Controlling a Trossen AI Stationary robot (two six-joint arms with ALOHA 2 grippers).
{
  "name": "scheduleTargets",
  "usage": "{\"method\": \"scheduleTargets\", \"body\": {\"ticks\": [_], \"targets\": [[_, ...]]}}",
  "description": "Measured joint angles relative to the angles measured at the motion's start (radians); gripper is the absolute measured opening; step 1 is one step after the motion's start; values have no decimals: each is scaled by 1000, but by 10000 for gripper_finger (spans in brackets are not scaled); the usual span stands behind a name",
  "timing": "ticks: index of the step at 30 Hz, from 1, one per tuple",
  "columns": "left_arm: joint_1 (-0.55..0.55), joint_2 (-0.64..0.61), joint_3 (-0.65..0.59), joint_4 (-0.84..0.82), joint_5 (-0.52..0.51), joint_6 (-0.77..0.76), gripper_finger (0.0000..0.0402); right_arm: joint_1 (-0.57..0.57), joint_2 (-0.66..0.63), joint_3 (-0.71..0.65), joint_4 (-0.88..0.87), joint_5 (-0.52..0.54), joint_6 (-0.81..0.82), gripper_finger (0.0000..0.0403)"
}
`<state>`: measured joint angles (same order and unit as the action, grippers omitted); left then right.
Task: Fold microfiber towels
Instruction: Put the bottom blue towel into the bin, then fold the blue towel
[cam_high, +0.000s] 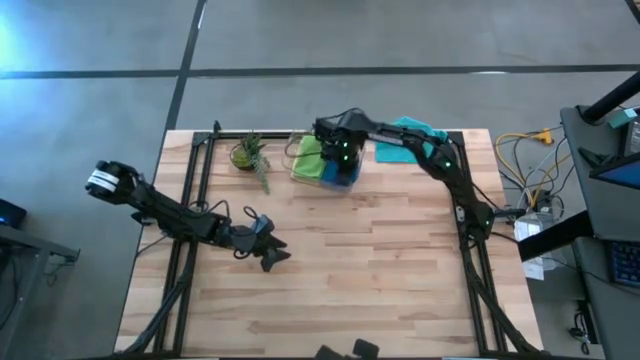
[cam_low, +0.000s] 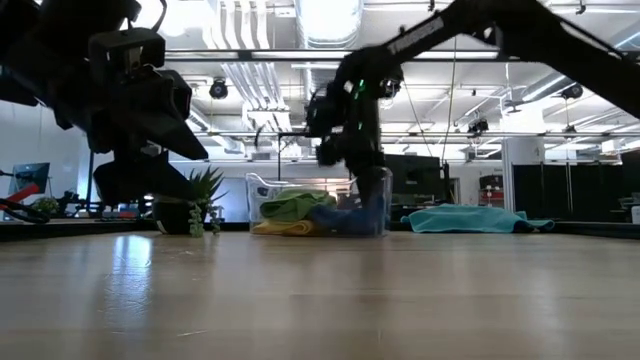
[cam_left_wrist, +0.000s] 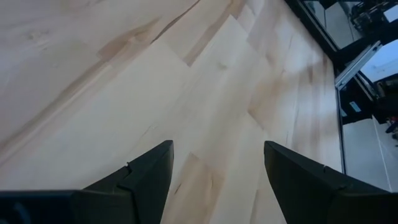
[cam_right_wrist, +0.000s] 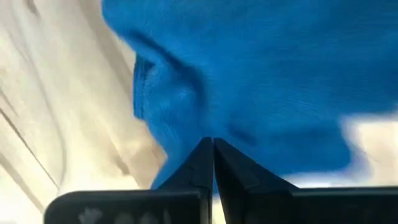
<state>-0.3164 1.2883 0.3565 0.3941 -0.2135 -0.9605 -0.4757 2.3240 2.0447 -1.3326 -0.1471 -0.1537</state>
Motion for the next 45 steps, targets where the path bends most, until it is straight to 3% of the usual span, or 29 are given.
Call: {"method": "scheduleTargets", "body": {"ticks": [8, 11, 17, 22, 24, 27, 30, 37, 41, 45], "targets": [[0, -29, 5, 10, 1, 63, 235, -19, -253, -3, -6, 103, 71, 9], [5, -39, 5, 48, 1, 118, 235, -22, -390, -73, 41, 140, 103, 9], [54, -85, 25, 70, 4, 131, 235, -66, -664, -463, 236, 143, 210, 9], [128, -171, 40, 69, 5, 183, 235, -133, -848, -857, 568, -32, 227, 9], [164, -210, 49, 69, 5, 220, 235, -173, -880, -973, 711, -43, 251, 14], [225, -271, 67, 69, 4, 270, 235, -234, -874, -1063, 826, -44, 184, 38], [290, -324, 85, 68, 4, 321, 235, -284, -806, -1079, 835, -57, 83, 79], [428, -386, 97, 69, 4, 371, 235, -330, -584, -983, 783, -47, -100, 173], [458, -388, 96, 68, 4, 365, 235, -338, -472, -872, 774, 26, -116, 187], [459, -386, 96, 67, 5, 341, 235, -352, -363, -765, 643, 54, -113, 173]]}}
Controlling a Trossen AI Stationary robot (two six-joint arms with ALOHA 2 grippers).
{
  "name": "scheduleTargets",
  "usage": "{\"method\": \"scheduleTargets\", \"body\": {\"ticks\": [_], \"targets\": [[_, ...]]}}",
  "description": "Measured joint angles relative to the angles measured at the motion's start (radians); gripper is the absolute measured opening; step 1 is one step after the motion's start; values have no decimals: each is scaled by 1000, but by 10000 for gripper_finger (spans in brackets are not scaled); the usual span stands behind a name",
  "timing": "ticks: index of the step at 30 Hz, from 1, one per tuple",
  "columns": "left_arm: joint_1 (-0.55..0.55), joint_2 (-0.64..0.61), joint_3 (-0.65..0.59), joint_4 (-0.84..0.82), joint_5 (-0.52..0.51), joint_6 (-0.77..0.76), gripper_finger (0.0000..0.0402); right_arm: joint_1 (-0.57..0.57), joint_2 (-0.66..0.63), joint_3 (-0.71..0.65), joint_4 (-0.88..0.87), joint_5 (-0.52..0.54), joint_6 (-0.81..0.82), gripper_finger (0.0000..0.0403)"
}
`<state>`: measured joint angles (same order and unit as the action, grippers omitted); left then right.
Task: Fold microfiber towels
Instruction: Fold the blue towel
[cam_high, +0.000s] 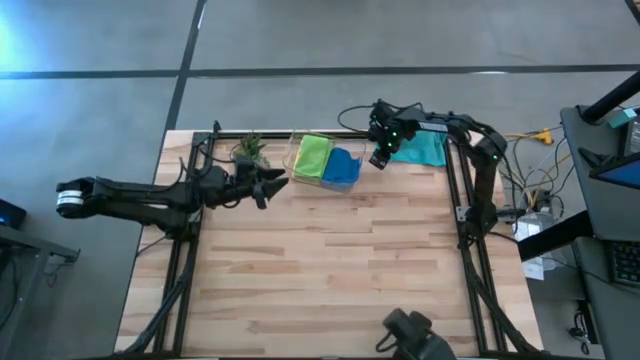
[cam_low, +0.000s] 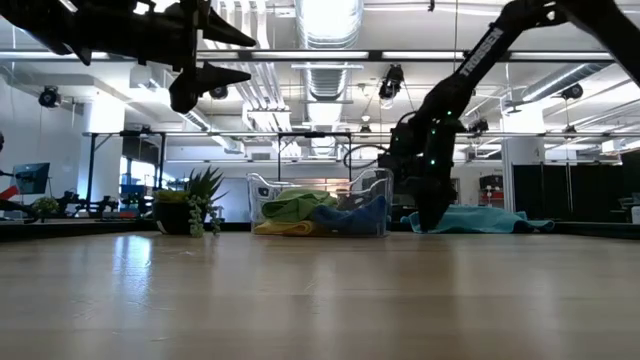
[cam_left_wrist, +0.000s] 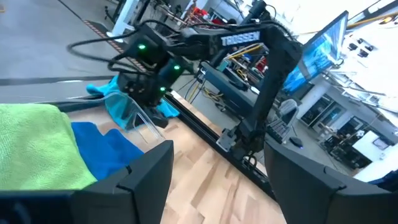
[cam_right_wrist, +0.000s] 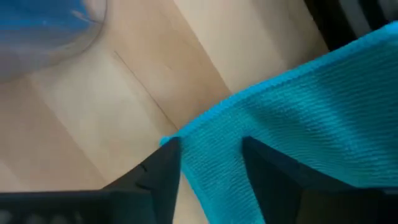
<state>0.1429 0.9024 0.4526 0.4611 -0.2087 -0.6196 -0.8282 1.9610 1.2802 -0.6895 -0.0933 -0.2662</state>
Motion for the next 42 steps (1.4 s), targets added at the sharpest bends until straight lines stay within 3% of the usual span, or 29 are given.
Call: {"method": "scheduleTargets", "body": {"ticks": [5, 10, 15, 18, 22, 26, 30, 37, 42], "targets": [[0, 0, 0, 1, 26, -28, 235, -1, 89, 89, -135, 0, -11, 109], [0, 0, 0, 1, 82, -30, 235, 0, 42, 101, -192, -16, 38, 20], [0, 0, -1, 1, 139, -30, 235, 1, -186, 95, -234, -41, 113, 10], [0, 0, 0, 1, 170, -17, 235, 15, -338, 64, -276, -129, 167, 9], [-1, 13, 15, 4, 258, 126, 235, 82, -572, 20, -282, -211, 284, 9], [-1, 50, 44, 5, 338, 264, 235, 202, -741, -24, -285, -201, 463, 9], [-6, 130, 76, 1, 415, 347, 235, 393, -845, -64, -268, -193, 697, 9], [-85, 357, 206, 3, 428, 473, 235, 812, -845, -75, -174, 74, 1015, 9], [-134, 541, 355, 0, 429, 476, 235, 967, -770, -75, -88, 150, 1137, 9]]}}
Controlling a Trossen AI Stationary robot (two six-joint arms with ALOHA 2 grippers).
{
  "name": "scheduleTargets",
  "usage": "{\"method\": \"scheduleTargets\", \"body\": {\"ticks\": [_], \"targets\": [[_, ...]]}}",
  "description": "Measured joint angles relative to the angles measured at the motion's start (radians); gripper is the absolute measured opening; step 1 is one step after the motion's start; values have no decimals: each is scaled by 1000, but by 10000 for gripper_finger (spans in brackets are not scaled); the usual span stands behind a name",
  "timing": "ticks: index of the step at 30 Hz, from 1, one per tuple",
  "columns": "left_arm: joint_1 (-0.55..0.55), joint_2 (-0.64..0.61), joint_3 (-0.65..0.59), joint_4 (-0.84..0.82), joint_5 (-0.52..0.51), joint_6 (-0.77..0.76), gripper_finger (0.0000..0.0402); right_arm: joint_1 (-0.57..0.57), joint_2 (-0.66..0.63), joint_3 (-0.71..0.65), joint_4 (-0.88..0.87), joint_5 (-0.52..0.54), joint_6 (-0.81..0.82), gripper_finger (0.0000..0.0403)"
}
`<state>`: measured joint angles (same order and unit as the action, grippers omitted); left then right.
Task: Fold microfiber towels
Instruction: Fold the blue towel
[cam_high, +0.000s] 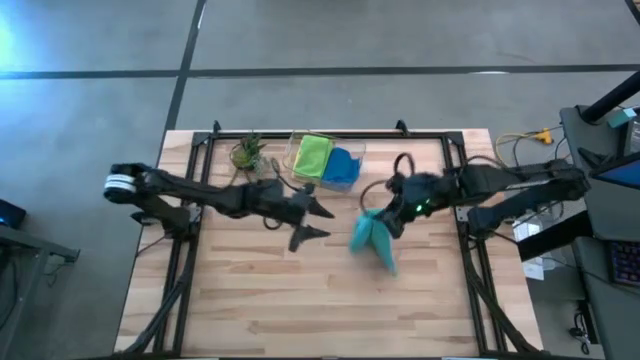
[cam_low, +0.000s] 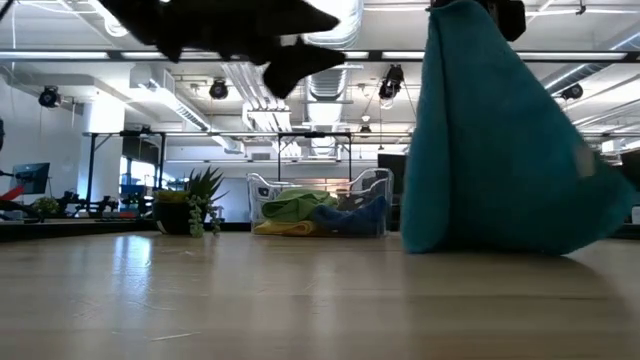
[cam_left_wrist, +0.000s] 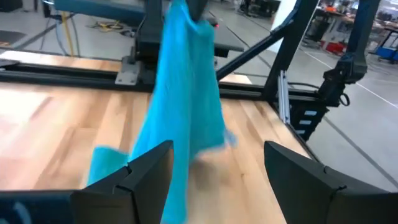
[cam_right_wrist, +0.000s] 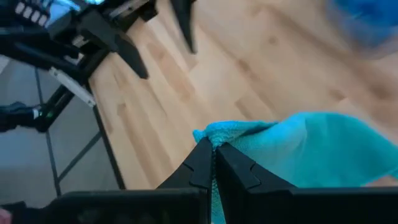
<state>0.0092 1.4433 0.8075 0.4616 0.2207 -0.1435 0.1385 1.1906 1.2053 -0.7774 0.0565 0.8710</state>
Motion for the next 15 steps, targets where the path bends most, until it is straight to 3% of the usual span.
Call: {"method": "scheduleTargets", "body": {"ticks": [6, 10, 15], "targets": [[-17, 132, 168, 2, 20, -1, 235, 67, 98, 0, 71, -41, 29, 9], [-29, 198, 255, 5, 102, 12, 235, 80, 153, 0, 160, -111, 17, 9], [-56, 272, 295, -13, 136, 38, 235, 79, 186, 0, 230, -147, -5, 9]]}}
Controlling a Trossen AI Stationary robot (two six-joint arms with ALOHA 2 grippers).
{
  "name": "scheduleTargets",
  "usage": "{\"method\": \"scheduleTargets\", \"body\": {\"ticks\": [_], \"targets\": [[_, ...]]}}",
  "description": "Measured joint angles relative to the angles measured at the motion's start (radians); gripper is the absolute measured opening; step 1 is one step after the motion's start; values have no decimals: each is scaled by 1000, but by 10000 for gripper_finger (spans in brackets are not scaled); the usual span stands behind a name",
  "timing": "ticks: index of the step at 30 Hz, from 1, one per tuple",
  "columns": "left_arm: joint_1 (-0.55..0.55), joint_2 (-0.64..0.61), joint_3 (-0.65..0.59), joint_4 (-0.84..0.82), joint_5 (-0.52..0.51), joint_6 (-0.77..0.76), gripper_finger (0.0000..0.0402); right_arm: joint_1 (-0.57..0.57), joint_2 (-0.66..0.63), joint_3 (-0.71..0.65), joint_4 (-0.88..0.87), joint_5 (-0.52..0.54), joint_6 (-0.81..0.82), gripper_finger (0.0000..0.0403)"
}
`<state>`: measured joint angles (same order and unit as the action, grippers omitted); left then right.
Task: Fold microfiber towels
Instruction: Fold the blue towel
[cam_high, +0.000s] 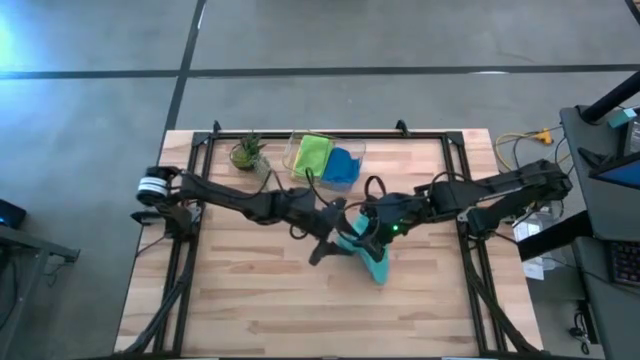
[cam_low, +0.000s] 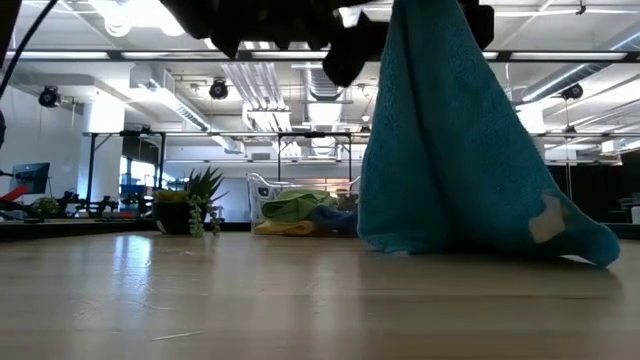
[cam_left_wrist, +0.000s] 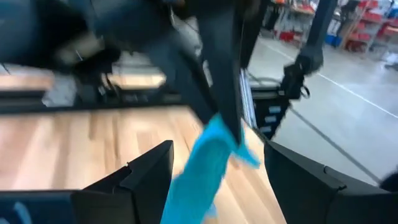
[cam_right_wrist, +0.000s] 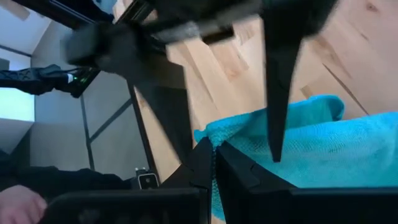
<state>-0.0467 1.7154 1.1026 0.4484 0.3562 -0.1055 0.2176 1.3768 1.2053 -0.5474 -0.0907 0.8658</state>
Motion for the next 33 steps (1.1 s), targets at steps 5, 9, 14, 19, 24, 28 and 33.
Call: {"method": "scheduleTargets", "body": {"ticks": [5, 9, 14, 19, 24, 28, 33], "targets": [[-10, 20, 4, -115, 22, -1, 235, 0, -12, 0, 3, -3, -10, 9], [-10, 20, -3, -214, -26, 18, 235, 0, -37, 0, 3, -3, -11, 9], [-9, 29, -21, -250, -53, 39, 235, 0, -67, 0, 2, -3, -13, 9], [-10, 37, -29, -326, -81, 39, 233, 0, -93, 0, -1, 3, -13, 9], [-10, 57, -34, -366, -84, 36, 192, 0, -99, 0, -1, 5, -14, 9], [-11, 65, -36, -393, -84, 37, 113, 0, -99, 0, -2, 5, -18, 9], [-9, 55, -48, -429, -85, 40, 11, 0, -100, 1, -26, 6, -39, 9]]}}
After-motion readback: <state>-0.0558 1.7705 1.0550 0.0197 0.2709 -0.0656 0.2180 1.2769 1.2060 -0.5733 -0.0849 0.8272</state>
